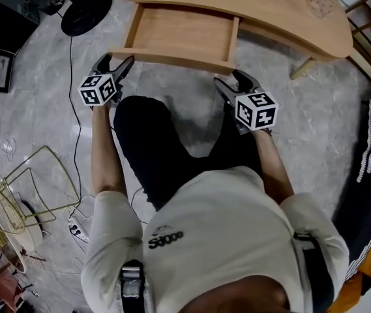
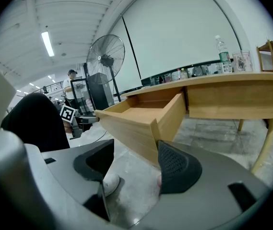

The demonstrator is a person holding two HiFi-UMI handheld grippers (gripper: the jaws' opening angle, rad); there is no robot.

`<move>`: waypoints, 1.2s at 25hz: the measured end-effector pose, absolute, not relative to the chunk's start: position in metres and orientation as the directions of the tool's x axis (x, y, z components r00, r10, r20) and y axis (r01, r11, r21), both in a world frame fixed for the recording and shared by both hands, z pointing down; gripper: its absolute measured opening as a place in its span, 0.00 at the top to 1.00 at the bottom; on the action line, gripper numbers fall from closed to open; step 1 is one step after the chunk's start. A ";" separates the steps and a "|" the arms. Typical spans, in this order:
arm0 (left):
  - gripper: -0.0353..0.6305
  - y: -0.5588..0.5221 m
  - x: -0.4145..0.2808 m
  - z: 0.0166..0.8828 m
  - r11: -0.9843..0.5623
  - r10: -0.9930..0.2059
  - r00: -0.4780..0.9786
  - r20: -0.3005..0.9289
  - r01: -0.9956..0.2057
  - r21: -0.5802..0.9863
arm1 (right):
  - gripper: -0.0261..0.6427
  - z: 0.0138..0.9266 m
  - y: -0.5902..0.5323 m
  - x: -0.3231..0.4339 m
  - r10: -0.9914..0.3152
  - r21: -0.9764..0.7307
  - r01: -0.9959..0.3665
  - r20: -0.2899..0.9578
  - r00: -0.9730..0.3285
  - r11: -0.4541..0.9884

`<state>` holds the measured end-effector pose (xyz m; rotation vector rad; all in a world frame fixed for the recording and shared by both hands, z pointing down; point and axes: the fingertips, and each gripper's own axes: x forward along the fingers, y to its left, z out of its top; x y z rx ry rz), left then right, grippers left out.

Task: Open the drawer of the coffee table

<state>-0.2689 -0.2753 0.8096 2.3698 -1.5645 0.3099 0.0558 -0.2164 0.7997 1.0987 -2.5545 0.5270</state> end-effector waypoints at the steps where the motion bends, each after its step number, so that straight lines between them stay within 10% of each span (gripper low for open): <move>1: 0.35 -0.274 -0.269 0.812 -0.371 -0.859 0.389 0.332 -0.921 0.118 | 0.54 0.802 -0.215 0.055 -0.624 -0.211 -0.740 0.420 -0.659 0.639; 23: 0.36 -0.251 -0.285 0.821 -0.342 -0.866 0.341 0.365 -0.938 0.063 | 0.69 0.772 -0.242 0.101 -0.679 -0.139 -0.742 0.322 -0.660 0.656; 30: 0.60 -0.246 -0.312 0.776 -0.219 -0.932 0.185 0.311 -0.973 -0.079 | 0.80 0.729 -0.285 0.127 -0.753 0.017 -0.777 0.262 -0.604 0.630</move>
